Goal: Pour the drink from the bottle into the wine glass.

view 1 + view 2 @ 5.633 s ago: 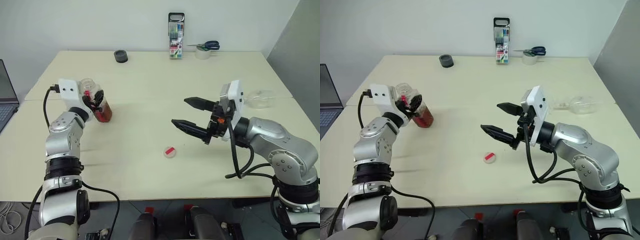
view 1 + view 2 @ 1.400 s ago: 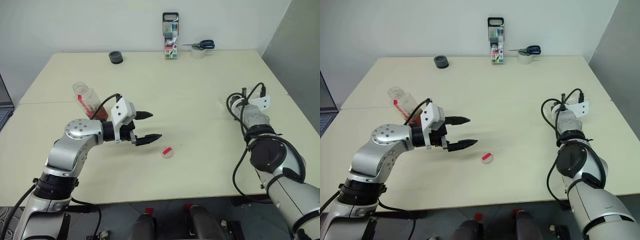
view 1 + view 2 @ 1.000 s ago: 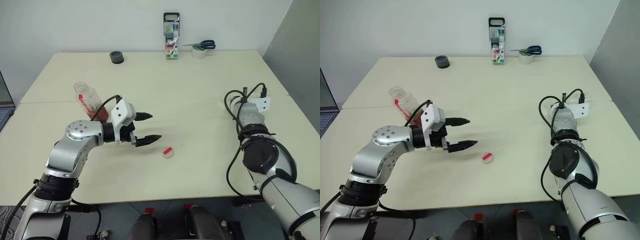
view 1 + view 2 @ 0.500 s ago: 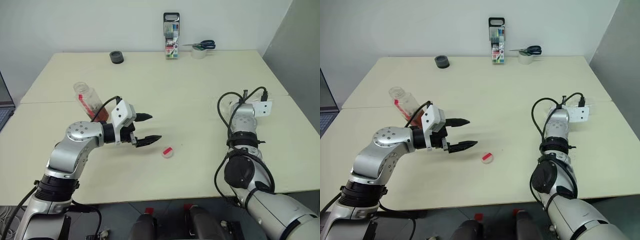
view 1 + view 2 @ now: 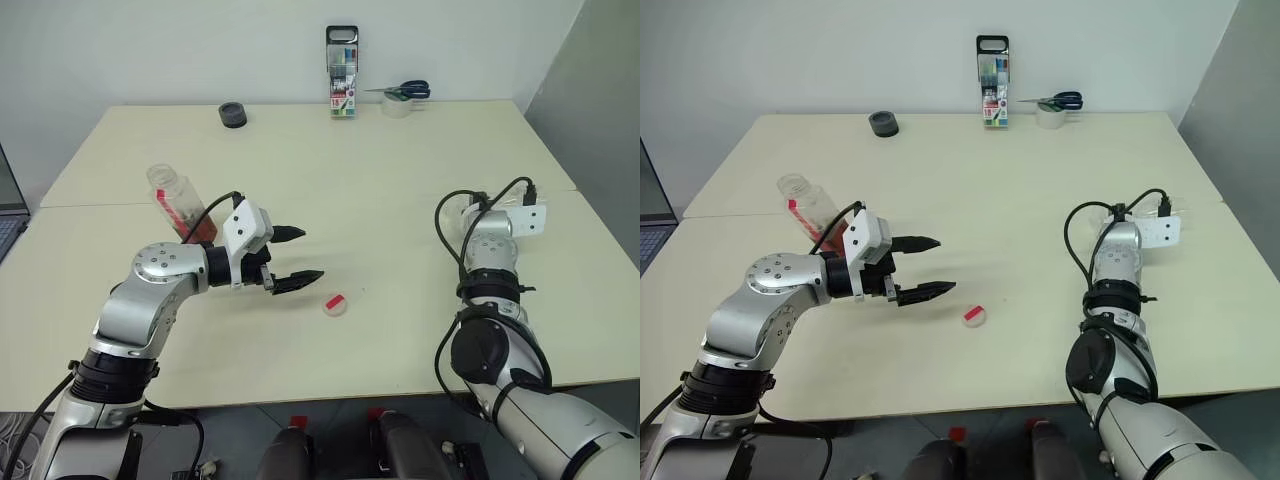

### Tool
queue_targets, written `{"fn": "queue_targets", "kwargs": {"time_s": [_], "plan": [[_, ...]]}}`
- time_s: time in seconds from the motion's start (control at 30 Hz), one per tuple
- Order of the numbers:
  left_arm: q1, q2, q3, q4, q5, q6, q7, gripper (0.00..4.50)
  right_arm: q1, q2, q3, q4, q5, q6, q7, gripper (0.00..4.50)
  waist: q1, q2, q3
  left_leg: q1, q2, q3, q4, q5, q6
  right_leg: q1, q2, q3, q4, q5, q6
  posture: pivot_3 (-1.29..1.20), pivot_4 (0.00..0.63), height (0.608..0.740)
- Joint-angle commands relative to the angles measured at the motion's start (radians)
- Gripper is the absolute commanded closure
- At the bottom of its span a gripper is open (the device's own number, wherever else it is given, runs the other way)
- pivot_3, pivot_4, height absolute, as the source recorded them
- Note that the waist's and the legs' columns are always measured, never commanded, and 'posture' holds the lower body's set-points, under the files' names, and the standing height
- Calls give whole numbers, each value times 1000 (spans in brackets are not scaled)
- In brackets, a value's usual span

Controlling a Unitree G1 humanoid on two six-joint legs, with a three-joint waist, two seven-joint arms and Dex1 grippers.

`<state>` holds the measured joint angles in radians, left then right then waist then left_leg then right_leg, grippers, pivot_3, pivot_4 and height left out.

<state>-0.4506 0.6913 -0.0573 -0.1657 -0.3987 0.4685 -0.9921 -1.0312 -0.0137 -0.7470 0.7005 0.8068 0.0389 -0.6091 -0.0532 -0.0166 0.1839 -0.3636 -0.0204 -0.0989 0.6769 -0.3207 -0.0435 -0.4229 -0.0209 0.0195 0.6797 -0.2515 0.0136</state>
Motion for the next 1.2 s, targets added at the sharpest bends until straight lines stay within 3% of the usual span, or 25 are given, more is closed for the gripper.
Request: {"fn": "queue_targets", "kwargs": {"time_s": [0.03,0.37,0.67,1.2], "plan": [[-1,-1,13,-44,-3,-10,5,0,6,-9,-5,-28,3,-12,-25,44,0,0,0,0,0,0,0,0,0,0,0,0,0,0,0,0,150,740],[-5,-7,9,-44,-2,-8,1,0,10,-87,-34,53,52,57,45,44,2,0,0,0,0,0,0,0,0,0,0,0,0,0,0,0,150,740],[-20,-8,1,-29,5,-9,-7,0,-2,-232,-87,310,128,176,326,44,2,-1,0,1,-1,1,0,0,1,2,0,0,0,0,0,0,150,740],[-46,-9,-9,-8,13,-8,-25,0,-38,-236,-61,408,107,352,484,44,-26,-1,-1,3,3,3,0,0,2,2,2,2,0,0,0,0,150,740]]}}
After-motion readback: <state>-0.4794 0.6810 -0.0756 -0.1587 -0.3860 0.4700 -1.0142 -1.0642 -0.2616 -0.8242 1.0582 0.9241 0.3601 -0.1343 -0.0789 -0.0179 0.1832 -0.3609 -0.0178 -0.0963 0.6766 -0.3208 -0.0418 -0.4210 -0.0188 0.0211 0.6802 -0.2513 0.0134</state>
